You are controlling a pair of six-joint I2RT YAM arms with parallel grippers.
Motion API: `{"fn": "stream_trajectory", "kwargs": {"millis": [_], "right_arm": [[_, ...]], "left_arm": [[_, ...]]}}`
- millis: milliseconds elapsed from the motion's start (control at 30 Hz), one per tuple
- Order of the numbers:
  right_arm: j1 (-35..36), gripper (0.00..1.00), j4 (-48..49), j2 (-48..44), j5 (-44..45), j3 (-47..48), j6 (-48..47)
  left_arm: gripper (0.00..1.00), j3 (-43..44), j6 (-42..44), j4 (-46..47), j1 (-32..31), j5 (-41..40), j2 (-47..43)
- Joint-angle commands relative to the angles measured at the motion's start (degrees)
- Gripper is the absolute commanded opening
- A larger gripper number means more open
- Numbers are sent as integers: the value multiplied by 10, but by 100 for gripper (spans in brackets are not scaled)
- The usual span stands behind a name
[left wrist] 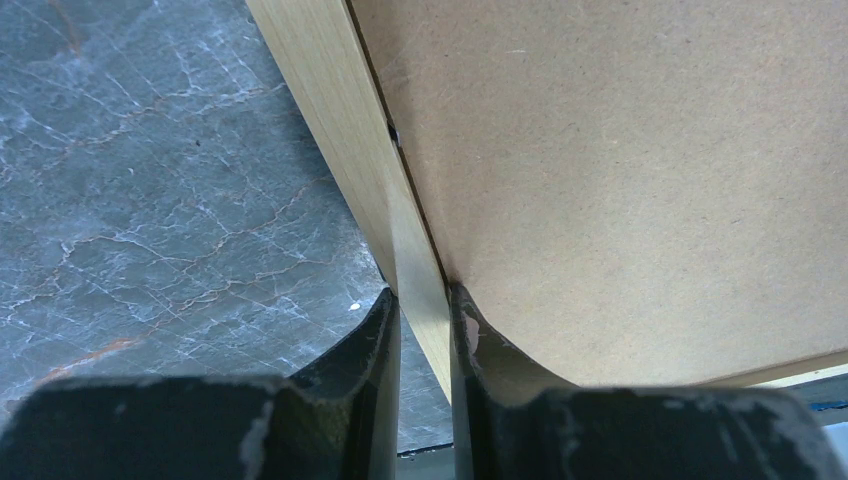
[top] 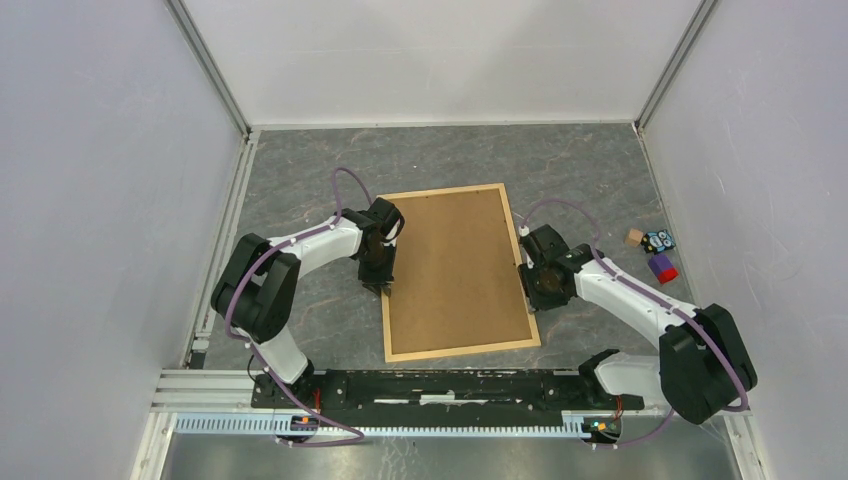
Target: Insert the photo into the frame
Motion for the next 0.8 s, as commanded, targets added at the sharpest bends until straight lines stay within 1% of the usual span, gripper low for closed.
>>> {"fn": "stream_trajectory", "kwargs": {"millis": [0,367,767], "right_arm": [[0,42,3,3,4,14,-3],[1,43,32,17,-13,-16,2],[0,43,28,31,14,-28,2]], "left_arm": [[2,-20,14,-20,-6,-25,27],[2,-19,14,-20,-7,-24,29],[2,-19,13,-19,-6,-23,29]]}}
